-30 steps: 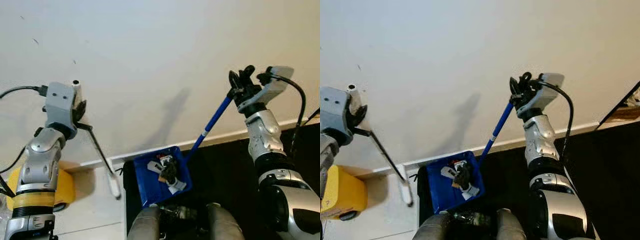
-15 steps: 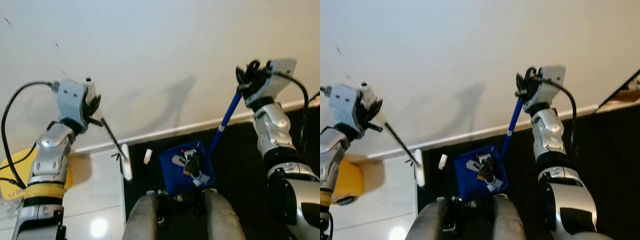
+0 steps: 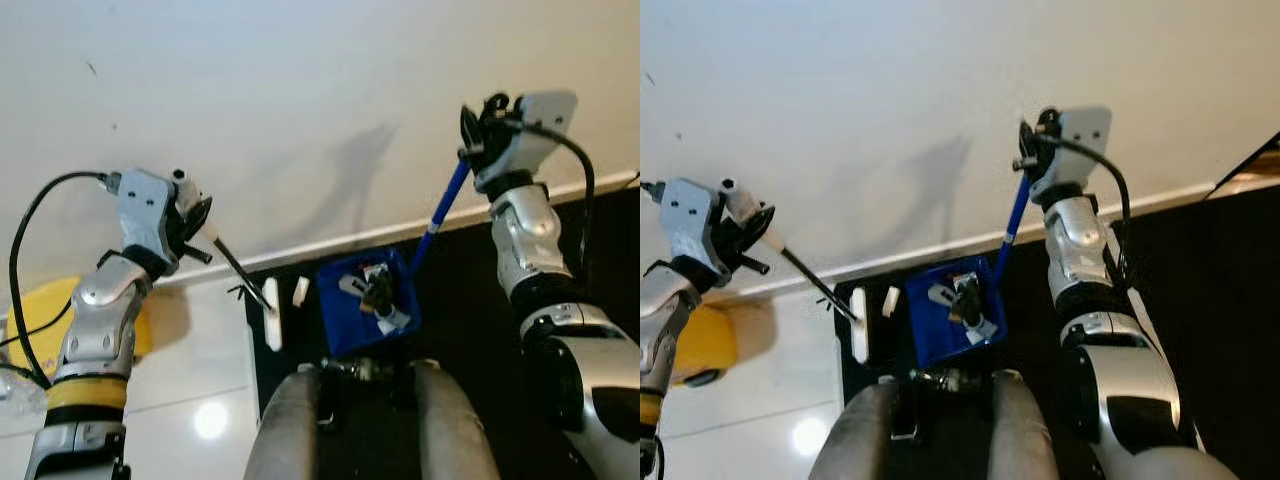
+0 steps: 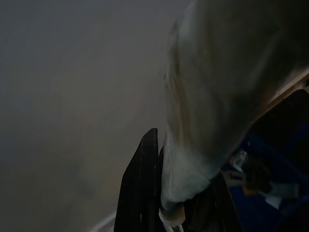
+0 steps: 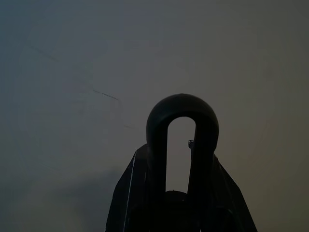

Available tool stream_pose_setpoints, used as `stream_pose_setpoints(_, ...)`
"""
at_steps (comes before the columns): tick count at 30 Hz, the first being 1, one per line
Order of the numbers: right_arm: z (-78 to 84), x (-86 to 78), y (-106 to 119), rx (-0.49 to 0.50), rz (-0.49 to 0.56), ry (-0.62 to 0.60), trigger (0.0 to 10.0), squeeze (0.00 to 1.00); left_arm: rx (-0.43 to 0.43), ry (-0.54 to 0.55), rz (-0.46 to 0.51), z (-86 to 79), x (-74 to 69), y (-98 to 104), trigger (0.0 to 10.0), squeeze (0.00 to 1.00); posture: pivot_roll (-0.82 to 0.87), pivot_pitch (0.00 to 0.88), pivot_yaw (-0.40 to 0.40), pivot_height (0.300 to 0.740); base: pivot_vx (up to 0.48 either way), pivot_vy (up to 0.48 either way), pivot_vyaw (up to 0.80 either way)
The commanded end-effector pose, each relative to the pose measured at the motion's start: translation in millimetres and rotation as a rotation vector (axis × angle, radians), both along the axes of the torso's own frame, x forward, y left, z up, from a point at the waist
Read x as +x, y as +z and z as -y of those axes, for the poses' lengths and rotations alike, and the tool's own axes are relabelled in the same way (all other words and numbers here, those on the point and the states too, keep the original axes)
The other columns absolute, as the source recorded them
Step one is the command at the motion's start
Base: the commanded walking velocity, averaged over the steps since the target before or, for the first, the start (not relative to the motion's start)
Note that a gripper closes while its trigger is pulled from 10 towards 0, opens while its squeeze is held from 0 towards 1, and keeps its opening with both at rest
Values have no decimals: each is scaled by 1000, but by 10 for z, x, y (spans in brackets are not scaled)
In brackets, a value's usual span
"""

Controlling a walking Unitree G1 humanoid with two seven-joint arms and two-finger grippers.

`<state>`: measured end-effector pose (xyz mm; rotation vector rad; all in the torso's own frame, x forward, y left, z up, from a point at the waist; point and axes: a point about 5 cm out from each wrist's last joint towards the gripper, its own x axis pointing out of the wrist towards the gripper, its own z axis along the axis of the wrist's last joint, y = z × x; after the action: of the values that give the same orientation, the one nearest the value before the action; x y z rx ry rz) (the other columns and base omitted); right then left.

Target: Sweep floor

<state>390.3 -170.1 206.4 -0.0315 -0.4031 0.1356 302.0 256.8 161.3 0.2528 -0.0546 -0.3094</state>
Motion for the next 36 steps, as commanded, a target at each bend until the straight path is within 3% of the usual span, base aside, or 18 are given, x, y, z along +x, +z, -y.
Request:
stream_pose_setpoints(1,-79,3,3,-27,13,14,10000,0,7,23,5,-71,-59,10,10000,0,198,405,100,740,0,0,0)
stream_pose_setpoints(3,-121,2,-68,-46,-16,19,10000,0,3,29,9,-68,-74,-7,10000,0,203,391,87,740,0,0,0)
stream_pose_setpoints(11,-84,-23,-274,40,-109,16,10000,0,-49,97,57,-53,-58,56,10000,0,177,328,66,740,0,0,0)
stream_pose_setpoints(14,-71,-50,-405,6,-155,-5,10000,0,-63,95,75,-17,-68,88,10000,0,197,311,79,740,0,0,0)
stream_pose_setpoints(22,-146,-3,-290,-18,-125,10,10000,0,-54,107,71,-61,-124,85,10000,0,217,310,89,740,0,0,0)
stream_pose_setpoints(27,-178,66,-101,-13,-90,23,10000,0,-46,120,68,-85,-155,97,10000,0,231,305,84,740,0,0,0)
stream_pose_setpoints(31,-181,75,-70,-20,-81,21,10000,0,-46,124,68,-95,-173,103,10000,0,241,309,86,740,0,0,0)
stream_pose_setpoints(36,-232,52,-127,-102,-81,23,10000,0,-42,128,60,-119,-218,95,10000,0,254,325,97,740,0,0,0)
